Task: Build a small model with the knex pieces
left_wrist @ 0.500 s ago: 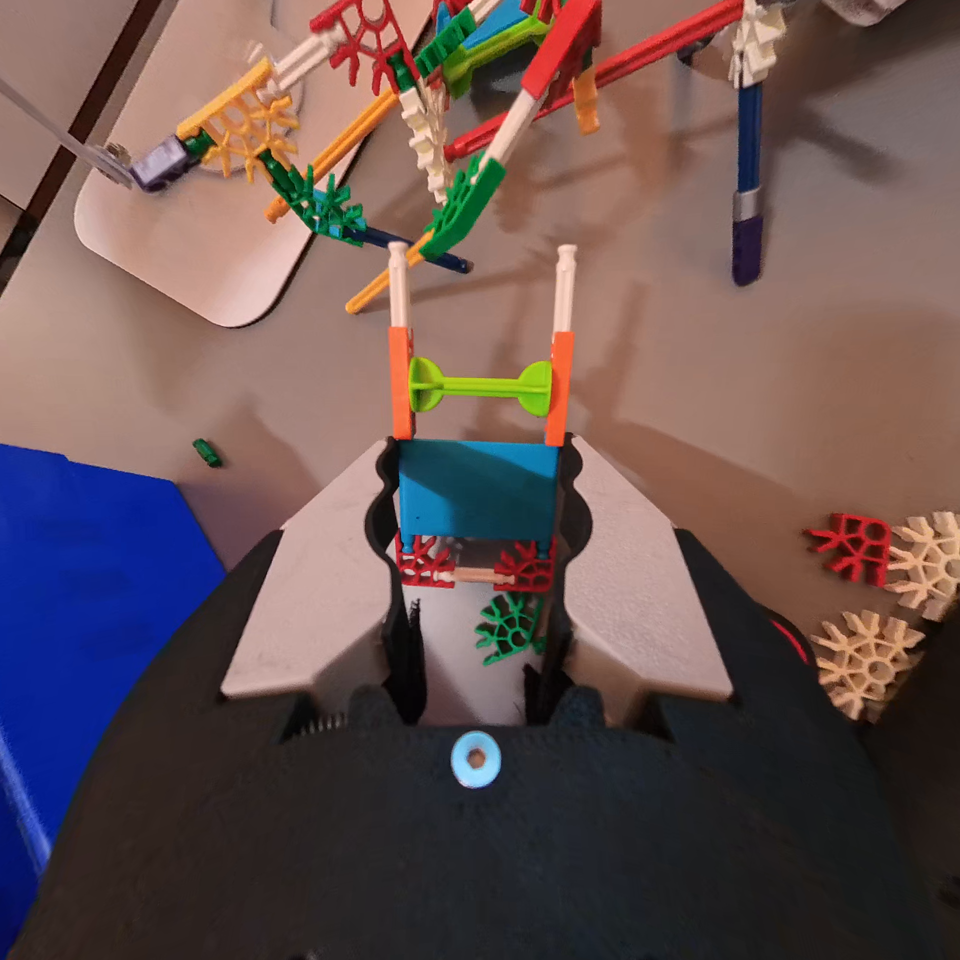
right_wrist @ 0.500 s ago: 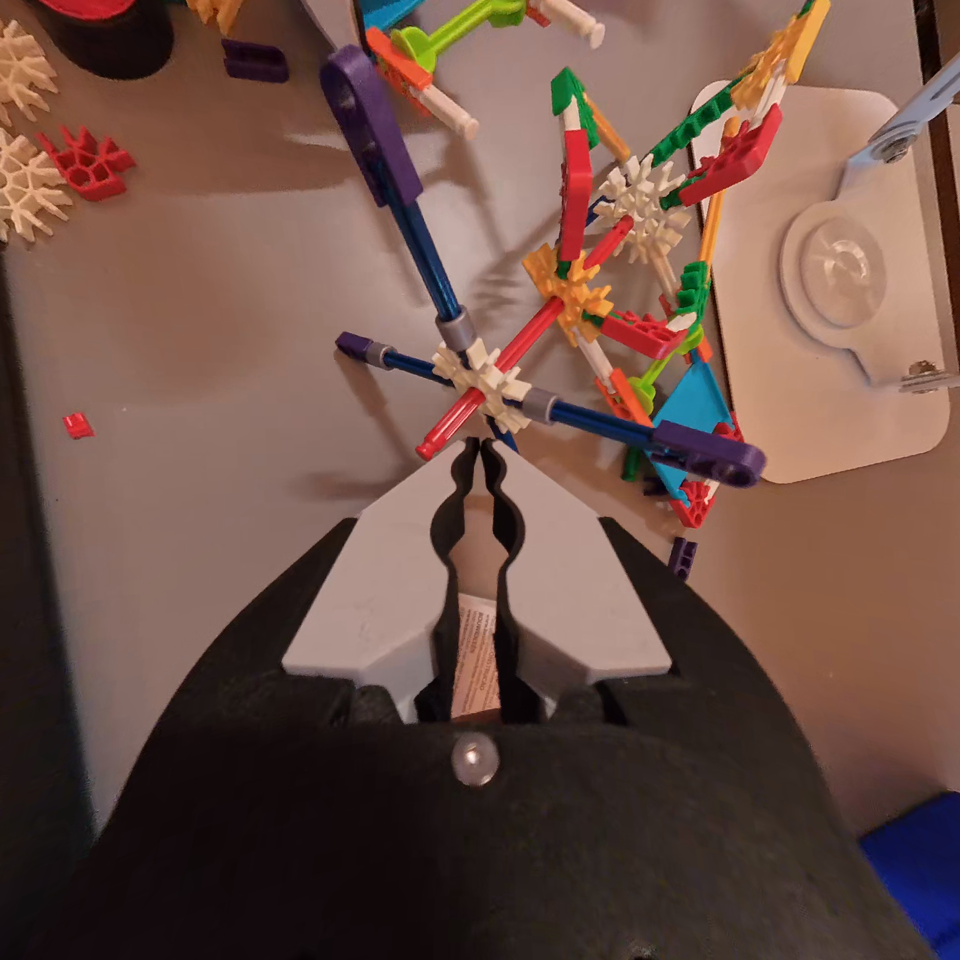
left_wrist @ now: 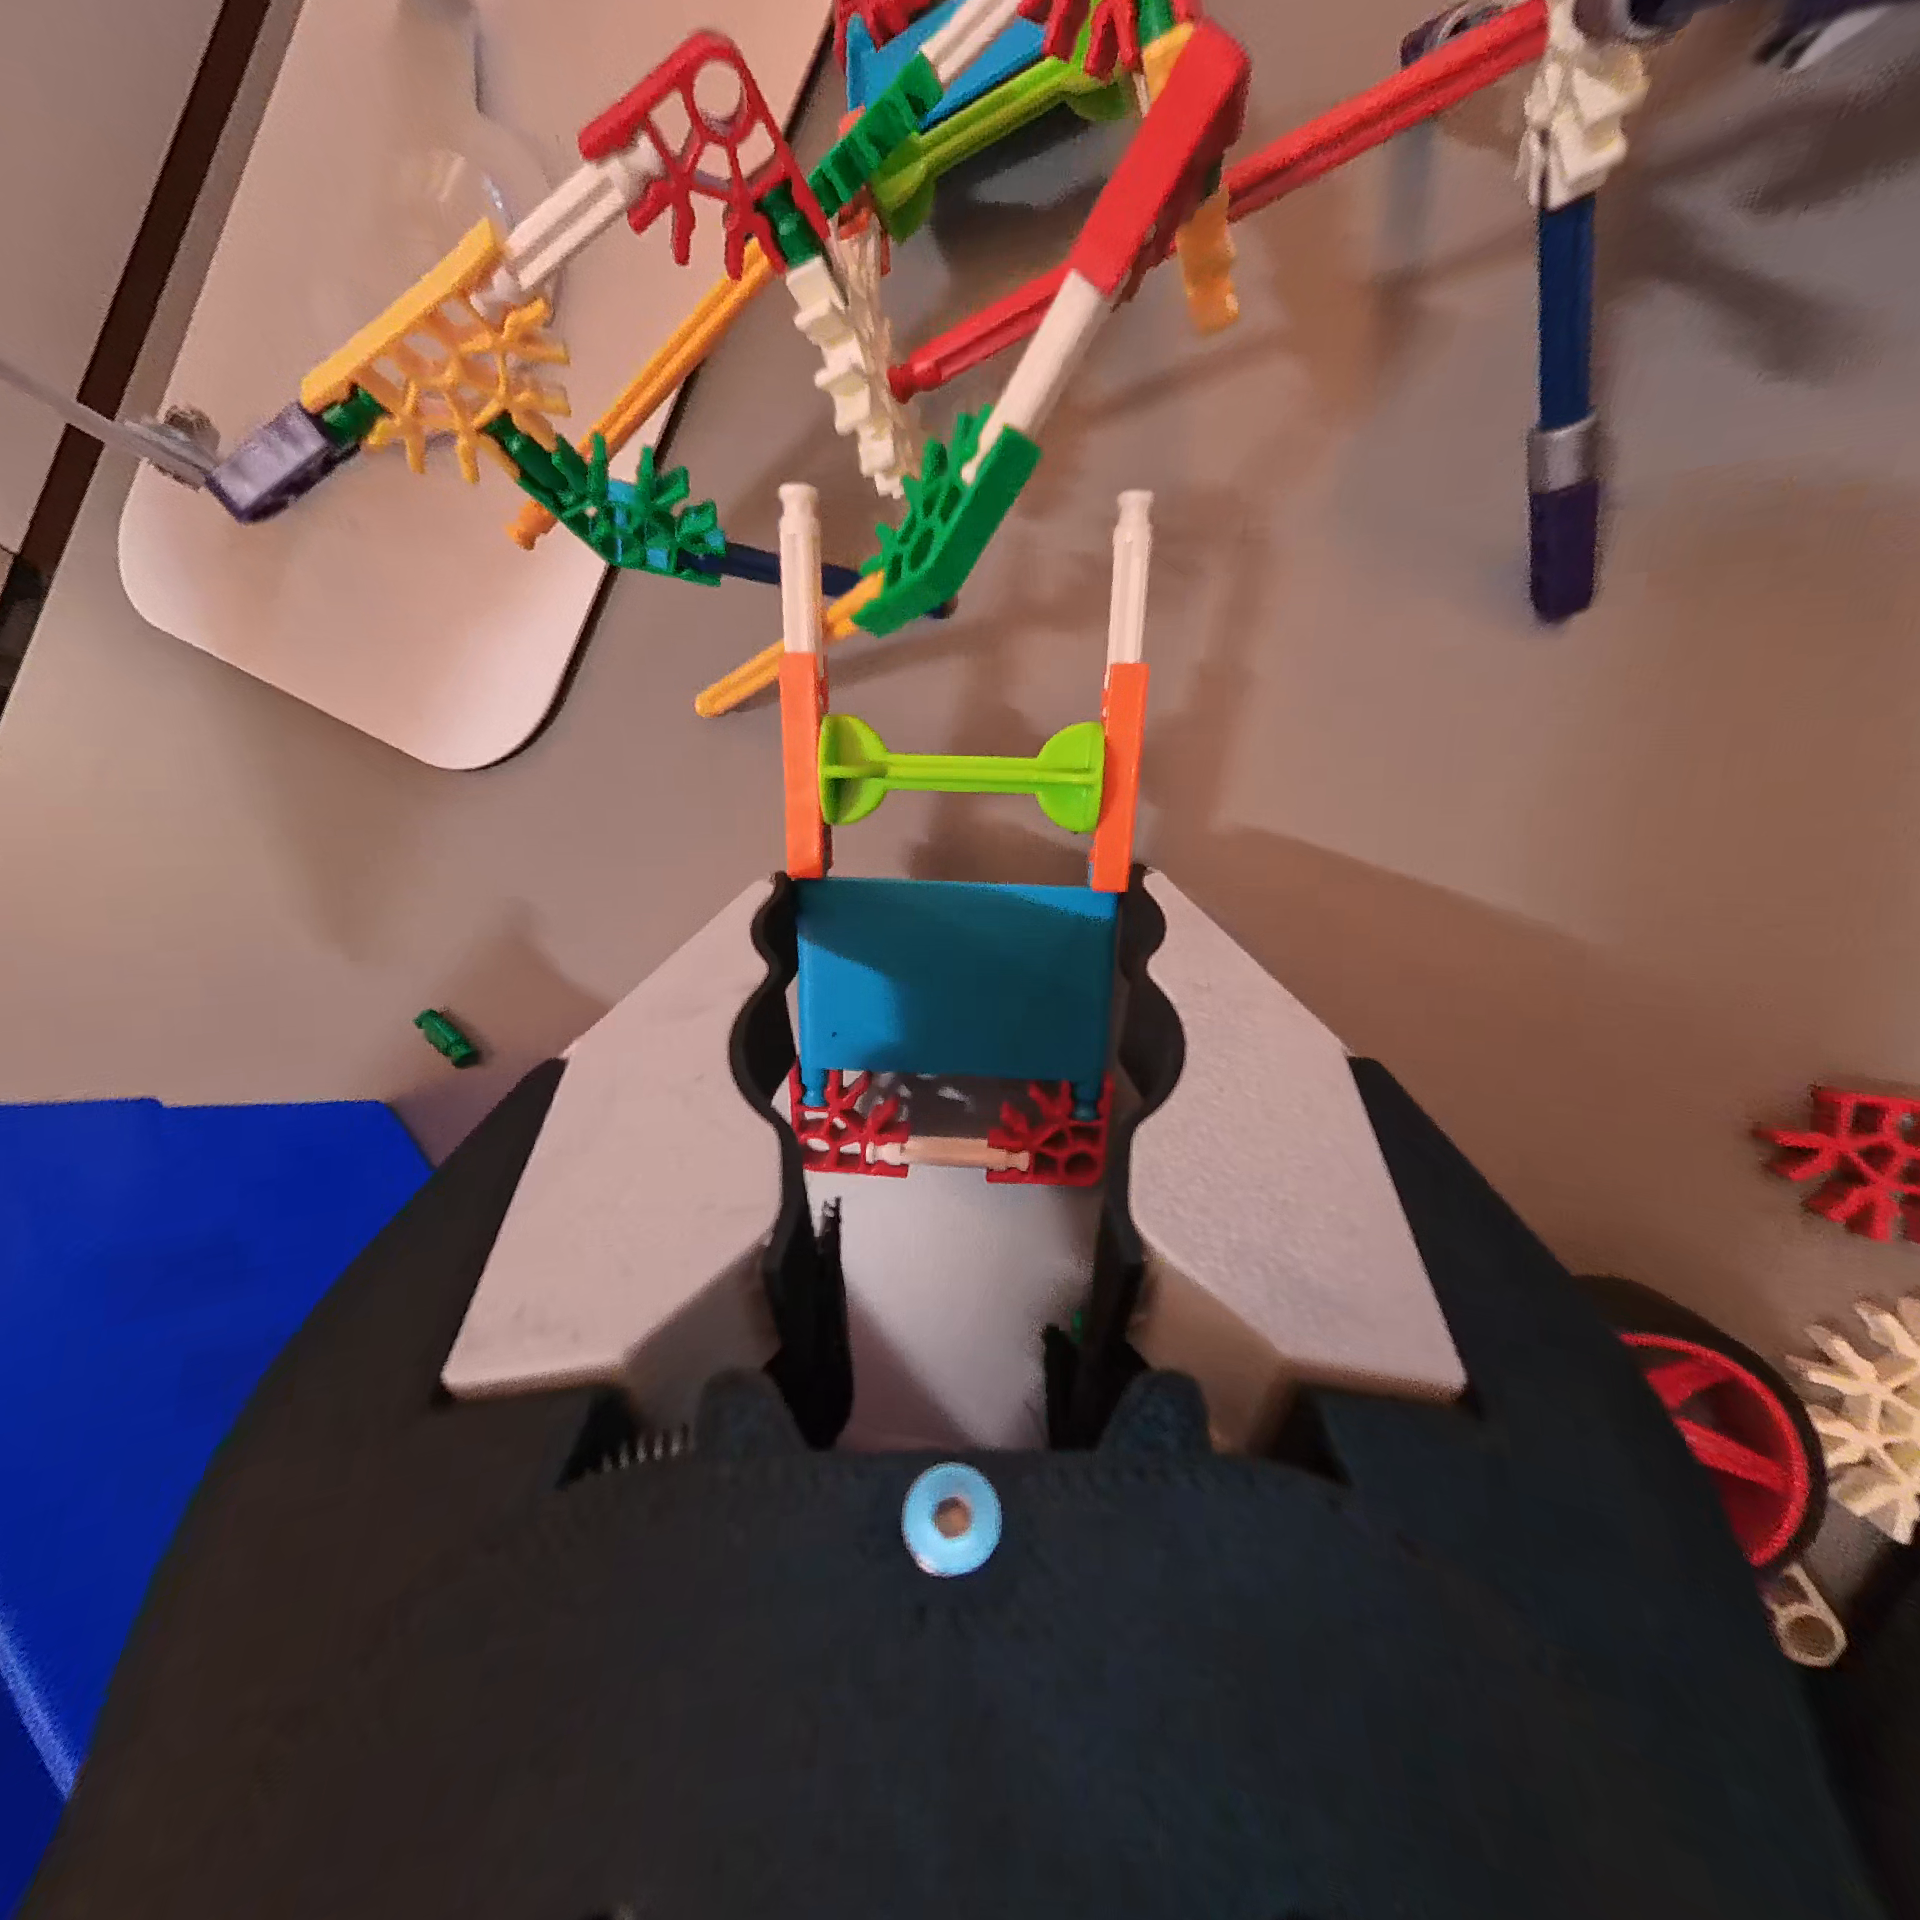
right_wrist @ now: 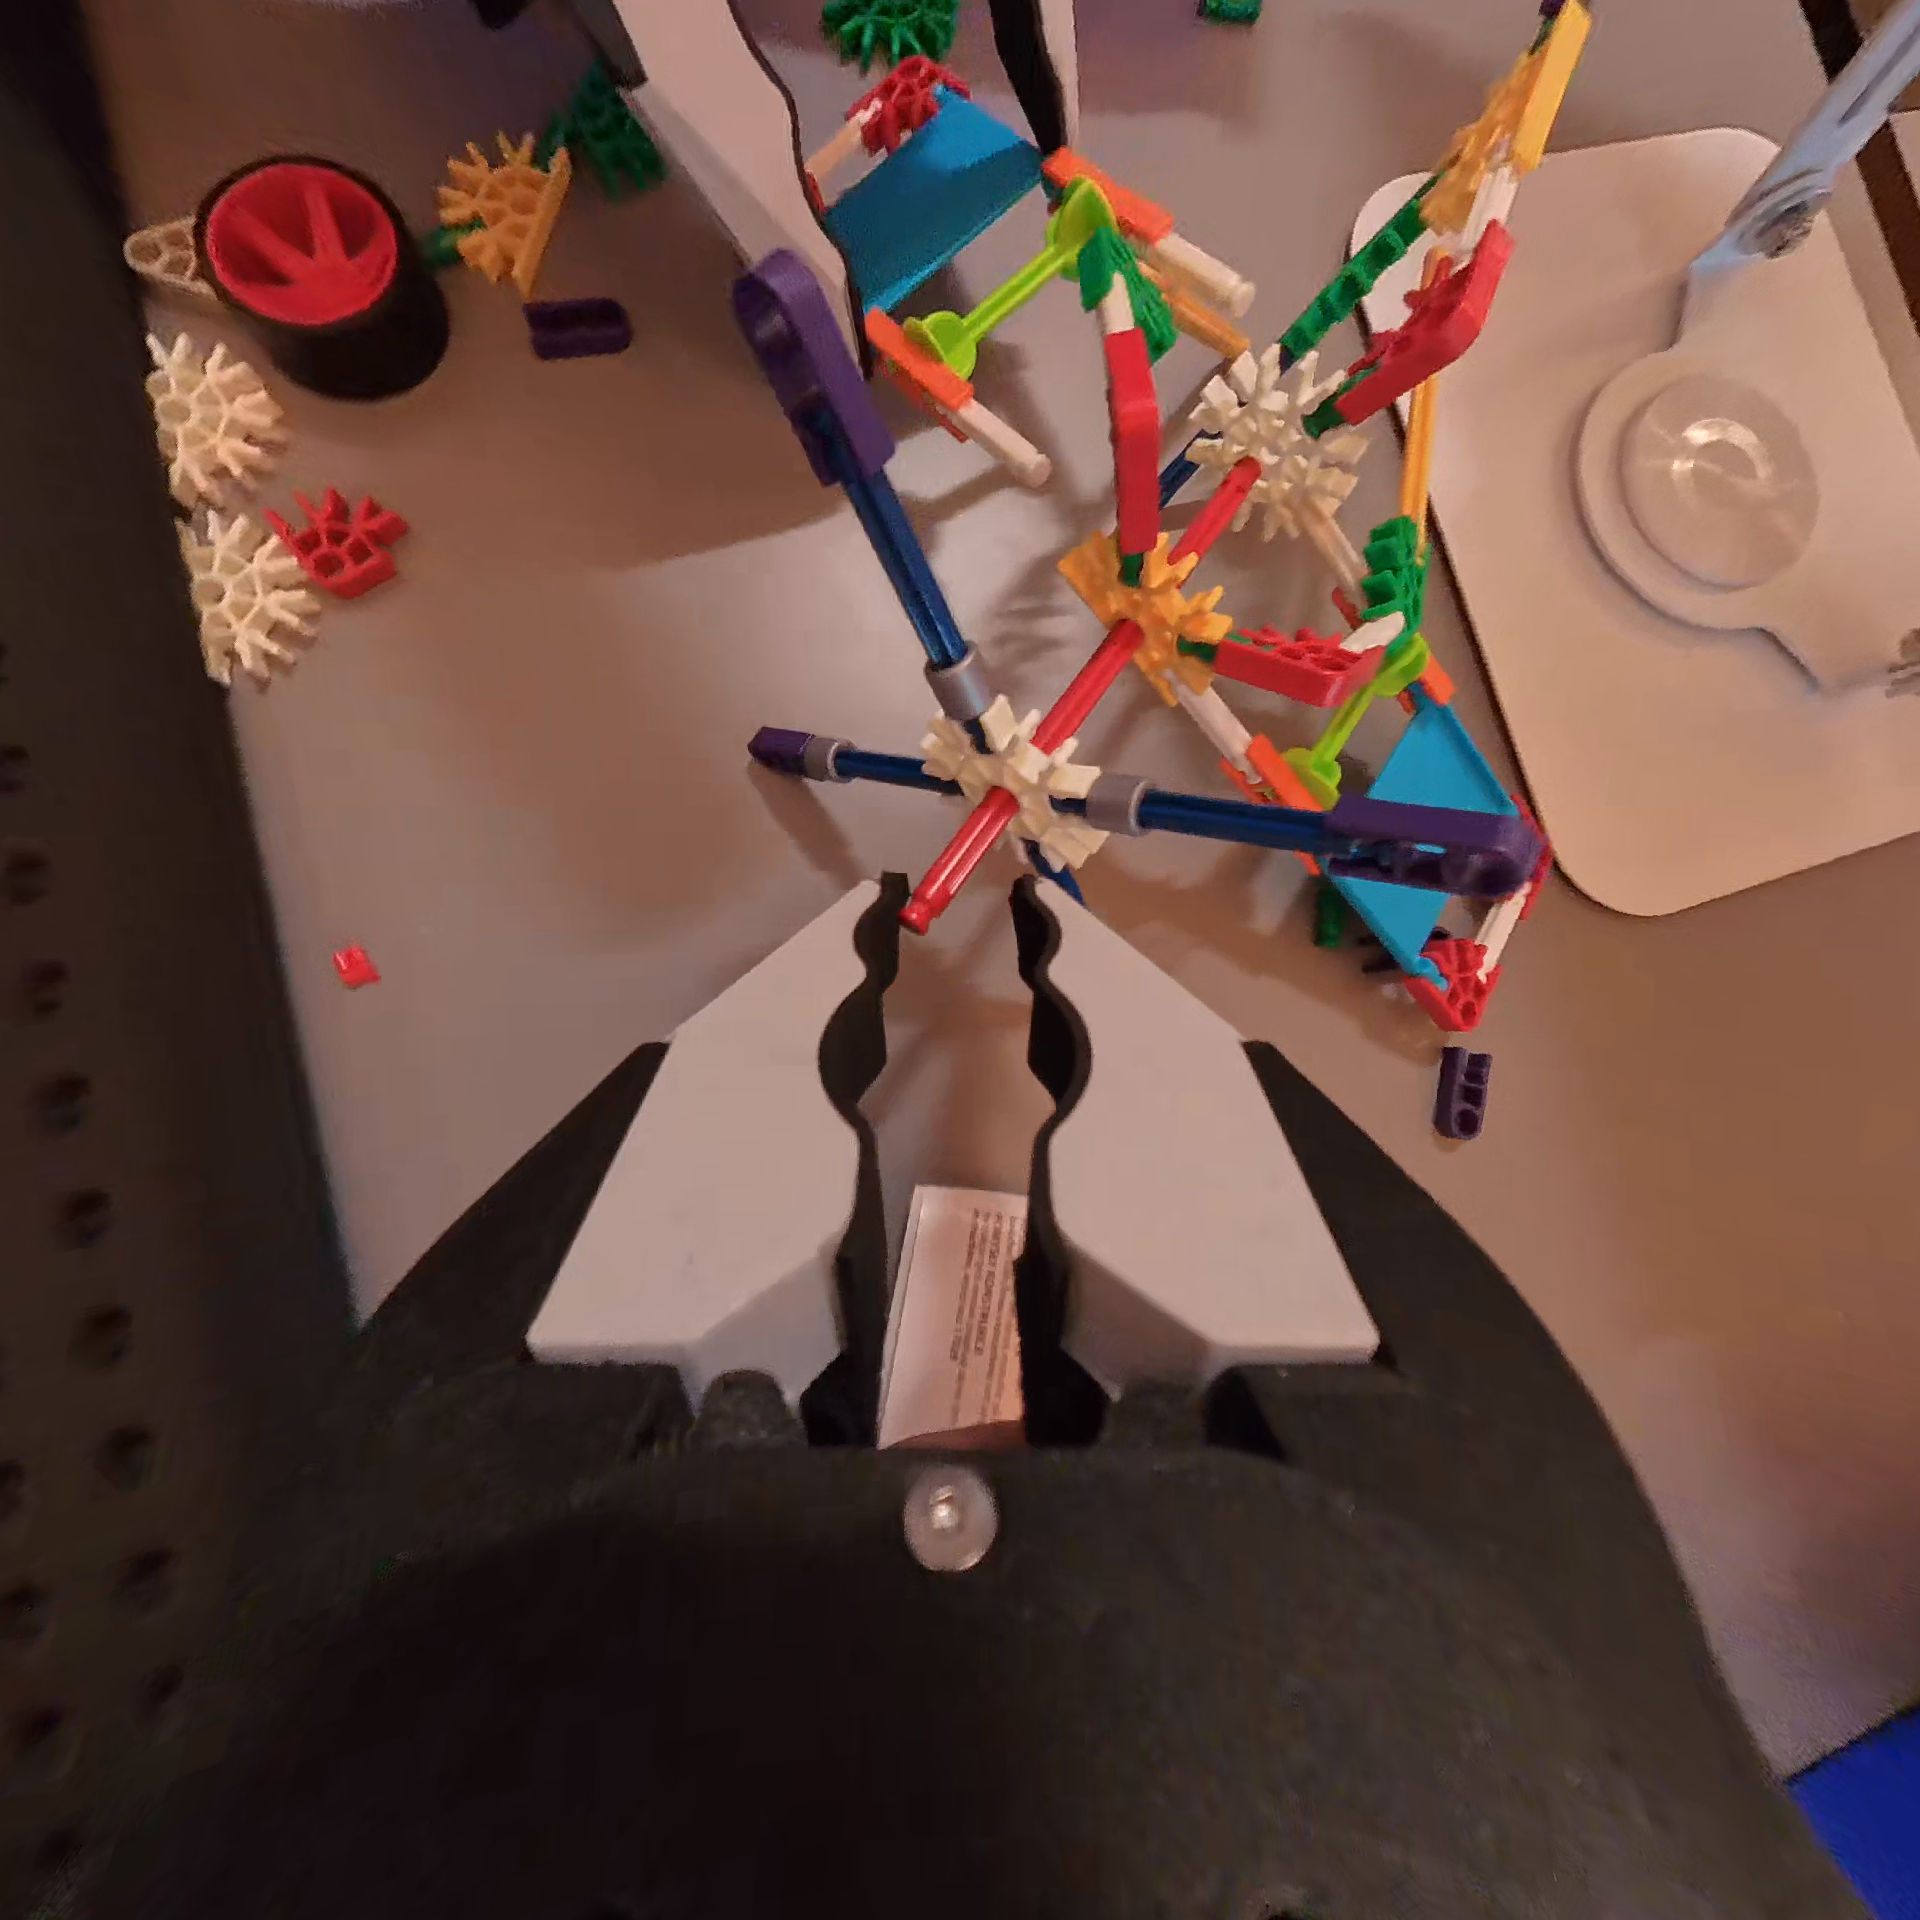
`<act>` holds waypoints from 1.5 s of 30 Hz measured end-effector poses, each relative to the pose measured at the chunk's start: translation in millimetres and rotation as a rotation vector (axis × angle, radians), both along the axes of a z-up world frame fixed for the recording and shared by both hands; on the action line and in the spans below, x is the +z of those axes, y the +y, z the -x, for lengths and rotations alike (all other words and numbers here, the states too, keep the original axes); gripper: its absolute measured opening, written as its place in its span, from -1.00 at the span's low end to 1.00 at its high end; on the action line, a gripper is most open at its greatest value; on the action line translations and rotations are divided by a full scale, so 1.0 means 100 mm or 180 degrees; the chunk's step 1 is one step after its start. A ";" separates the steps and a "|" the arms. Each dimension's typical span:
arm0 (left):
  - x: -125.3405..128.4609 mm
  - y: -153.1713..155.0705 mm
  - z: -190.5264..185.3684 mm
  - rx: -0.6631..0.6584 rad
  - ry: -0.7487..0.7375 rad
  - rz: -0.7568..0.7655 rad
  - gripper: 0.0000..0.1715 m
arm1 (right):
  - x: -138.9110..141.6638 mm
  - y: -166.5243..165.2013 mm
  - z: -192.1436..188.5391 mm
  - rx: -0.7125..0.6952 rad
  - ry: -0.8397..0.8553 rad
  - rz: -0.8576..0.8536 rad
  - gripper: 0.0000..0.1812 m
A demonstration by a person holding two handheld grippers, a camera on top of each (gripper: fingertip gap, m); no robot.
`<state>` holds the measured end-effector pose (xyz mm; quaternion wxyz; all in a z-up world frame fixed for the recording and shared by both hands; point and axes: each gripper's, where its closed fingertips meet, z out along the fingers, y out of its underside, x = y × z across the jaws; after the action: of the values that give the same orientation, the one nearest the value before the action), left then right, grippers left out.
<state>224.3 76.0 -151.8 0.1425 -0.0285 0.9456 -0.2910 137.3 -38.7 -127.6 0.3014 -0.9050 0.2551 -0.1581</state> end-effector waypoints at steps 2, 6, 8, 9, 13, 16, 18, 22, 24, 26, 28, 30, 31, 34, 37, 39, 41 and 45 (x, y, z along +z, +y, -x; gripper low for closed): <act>0.01 -0.04 -0.01 -0.0020 0.0045 0.0019 -0.30 | -0.01 0.01 -0.02 -0.0054 0.0017 0.0006 -0.87; 0.01 -0.09 -0.08 -0.0055 -0.0017 -0.0038 -0.30 | -0.02 0.03 -0.05 -0.0118 0.0012 -0.0029 -0.89; 0.01 -0.11 -0.08 -0.0086 0.0036 -0.0016 -0.31 | -0.02 0.01 -0.06 -0.0153 0.0007 -0.0037 -0.90; 0.01 -0.12 -0.08 -0.0103 0.0066 -0.0001 -0.31 | -0.02 0.00 -0.06 -0.0161 -0.0003 -0.0037 -0.90; 0.00 -0.13 -0.09 -0.0155 0.0024 -0.0014 -0.31 | -0.01 -0.03 -0.09 -0.0222 -0.0111 0.0002 -0.91; 0.00 -0.13 -0.08 -0.0167 -0.0037 -0.0049 -0.31 | -0.02 -0.04 -0.09 -0.0269 -0.0184 0.0047 -0.91; 0.01 -0.13 -0.05 -0.0194 -0.0048 -0.0057 -0.31 | -0.02 -0.06 -0.10 -0.0272 -0.0227 0.0077 -0.92; 0.00 -0.13 -0.02 -0.0173 -0.0051 -0.0104 -0.31 | -0.03 -0.11 -0.12 -0.0320 -0.0323 0.0172 -0.93; 0.01 -0.13 -0.02 -0.0167 -0.0089 -0.0113 -0.31 | -0.02 -0.12 -0.13 -0.0355 -0.0366 0.0227 -0.93; 0.00 -0.13 -0.04 -0.0178 -0.0106 -0.0123 -0.31 | -0.02 -0.11 -0.13 -0.0367 -0.0389 0.0280 -0.93; 0.01 -0.14 -0.06 -0.0159 -0.0077 -0.0092 -0.31 | -0.02 -0.11 -0.13 -0.0387 -0.0425 0.0350 -0.93; 0.00 -0.14 -0.08 -0.0150 -0.0084 -0.0091 -0.31 | -0.03 -0.11 -0.13 -0.0414 -0.0462 0.0408 -0.93; 0.00 -0.13 -0.09 -0.0141 -0.0101 -0.0093 -0.31 | -0.03 -0.11 -0.14 -0.0439 -0.0469 0.0422 -0.93; -0.01 -0.14 -0.12 -0.0129 -0.0135 -0.0105 -0.31 | -0.03 -0.10 -0.14 -0.0464 -0.0564 0.0524 -0.93; 0.00 -0.14 -0.17 -0.0108 -0.0182 -0.0116 -0.31 | -0.03 -0.09 -0.15 -0.0487 -0.0634 0.0601 -0.94; 0.03 -0.16 -0.21 -0.0100 -0.0225 -0.0092 -0.31 | -0.03 -0.09 -0.15 -0.0480 -0.0669 0.0645 -0.94; 0.03 -0.17 -0.22 -0.0135 -0.0203 -0.0112 -0.31 | -0.03 -0.09 -0.16 -0.0472 -0.0687 0.0667 -0.94; 0.00 -0.21 -0.23 -0.0243 -0.0161 -0.0217 -0.31 | -0.03 -0.09 -0.16 -0.0450 -0.0711 0.0678 -0.94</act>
<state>247.4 55.2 -151.3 0.1561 0.0198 0.9515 -0.2645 153.1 -47.4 -130.1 0.2184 -0.8885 0.2649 -0.3046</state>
